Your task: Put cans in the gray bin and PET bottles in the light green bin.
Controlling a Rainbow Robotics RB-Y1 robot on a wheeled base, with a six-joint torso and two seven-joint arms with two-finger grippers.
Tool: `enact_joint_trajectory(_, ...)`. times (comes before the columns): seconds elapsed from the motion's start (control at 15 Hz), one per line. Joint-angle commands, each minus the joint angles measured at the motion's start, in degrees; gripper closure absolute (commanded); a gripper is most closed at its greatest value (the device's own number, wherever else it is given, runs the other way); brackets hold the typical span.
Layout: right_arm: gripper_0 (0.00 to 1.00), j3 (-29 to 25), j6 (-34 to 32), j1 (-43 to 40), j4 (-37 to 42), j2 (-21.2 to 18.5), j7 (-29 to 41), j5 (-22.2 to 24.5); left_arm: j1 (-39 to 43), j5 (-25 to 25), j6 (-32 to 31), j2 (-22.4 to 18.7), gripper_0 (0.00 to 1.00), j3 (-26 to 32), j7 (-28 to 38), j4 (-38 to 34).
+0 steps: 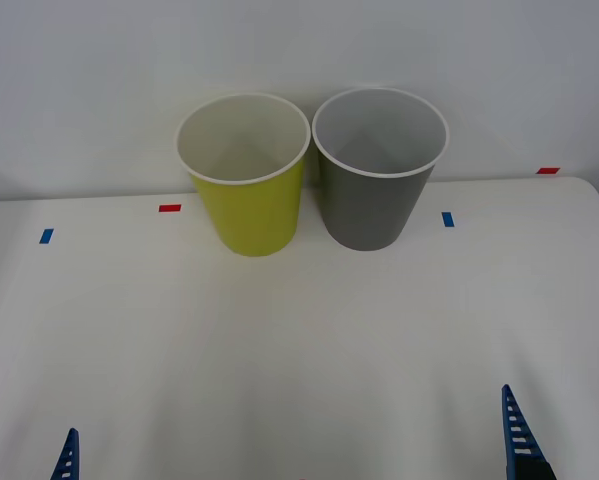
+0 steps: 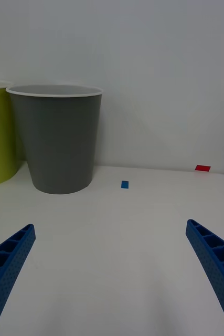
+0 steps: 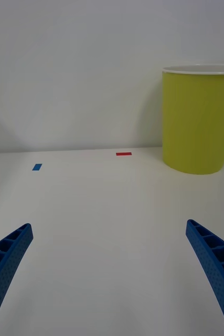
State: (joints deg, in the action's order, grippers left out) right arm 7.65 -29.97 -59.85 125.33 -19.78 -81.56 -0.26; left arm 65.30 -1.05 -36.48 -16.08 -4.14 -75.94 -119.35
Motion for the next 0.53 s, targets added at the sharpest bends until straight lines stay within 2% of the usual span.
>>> enact_joint_trajectory(0.07,0.0,0.0,0.0,0.0,0.0,0.0,0.0,0.0,0.0,0.0,0.01,0.0,0.0,0.01,0.01,-0.01)
enact_joint_trajectory(0.53,0.0,0.0,0.0,0.0,0.0,0.0,0.0,0.0,0.0,0.0,0.01,0.0,0.0,0.01,0.01,-0.01)
